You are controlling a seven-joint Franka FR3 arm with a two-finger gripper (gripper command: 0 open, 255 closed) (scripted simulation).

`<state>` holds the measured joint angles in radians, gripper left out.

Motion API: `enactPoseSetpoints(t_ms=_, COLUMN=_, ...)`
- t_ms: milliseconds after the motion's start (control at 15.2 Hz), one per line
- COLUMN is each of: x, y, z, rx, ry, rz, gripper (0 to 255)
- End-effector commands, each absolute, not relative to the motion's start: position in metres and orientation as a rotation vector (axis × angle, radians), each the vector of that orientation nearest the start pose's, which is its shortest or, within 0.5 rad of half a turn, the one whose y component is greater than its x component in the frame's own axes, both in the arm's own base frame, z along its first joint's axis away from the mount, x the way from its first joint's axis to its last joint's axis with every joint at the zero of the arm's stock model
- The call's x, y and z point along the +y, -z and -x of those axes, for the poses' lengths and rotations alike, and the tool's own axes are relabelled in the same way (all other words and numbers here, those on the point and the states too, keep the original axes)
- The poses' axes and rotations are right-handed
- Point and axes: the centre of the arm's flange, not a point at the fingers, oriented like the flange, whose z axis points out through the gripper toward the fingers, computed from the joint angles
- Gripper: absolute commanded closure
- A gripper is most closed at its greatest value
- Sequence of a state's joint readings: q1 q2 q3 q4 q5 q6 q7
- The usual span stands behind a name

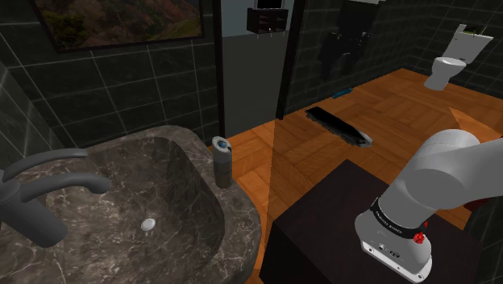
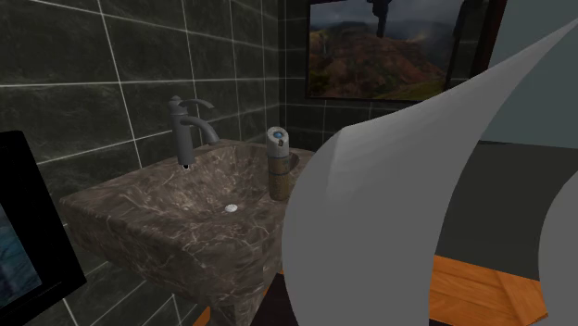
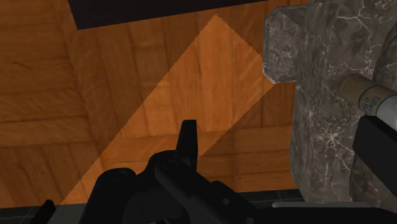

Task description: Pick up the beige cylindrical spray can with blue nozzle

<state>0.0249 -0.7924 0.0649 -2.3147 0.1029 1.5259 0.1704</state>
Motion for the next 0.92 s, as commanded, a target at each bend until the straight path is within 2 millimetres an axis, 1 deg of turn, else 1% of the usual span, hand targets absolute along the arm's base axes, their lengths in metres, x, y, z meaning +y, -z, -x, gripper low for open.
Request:
enactPoseSetpoints(t_ms=0, x=0.045, y=-0.607, z=-0.299, rx=0.147, ry=-0.007, rz=3.082, gripper=0)
enactPoseSetpoints(t_ms=858, x=0.163, y=-0.515, z=-0.354, rx=0.082, ry=0.103, rz=3.007, gripper=0)
